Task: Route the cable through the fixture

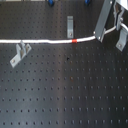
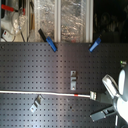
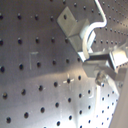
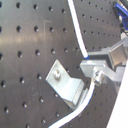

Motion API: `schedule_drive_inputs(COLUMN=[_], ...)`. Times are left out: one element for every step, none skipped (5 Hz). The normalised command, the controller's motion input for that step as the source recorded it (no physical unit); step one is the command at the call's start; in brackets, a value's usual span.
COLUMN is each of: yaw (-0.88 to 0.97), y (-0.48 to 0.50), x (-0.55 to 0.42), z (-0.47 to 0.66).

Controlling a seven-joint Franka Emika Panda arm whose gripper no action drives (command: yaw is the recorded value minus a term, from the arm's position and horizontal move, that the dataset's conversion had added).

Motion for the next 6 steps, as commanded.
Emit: schedule_drive_inputs(yaw=[-0.10,0.00,0.00,0.00,0.00,0.00], y=[0.291,0.142,0.002,-0.032,0.000,0.025], x=[-0.167,-0.002,-0.002,-0.040,0.000,-0.019], z=[0.21,0.01,0.15,0.13,0.02,0.23])
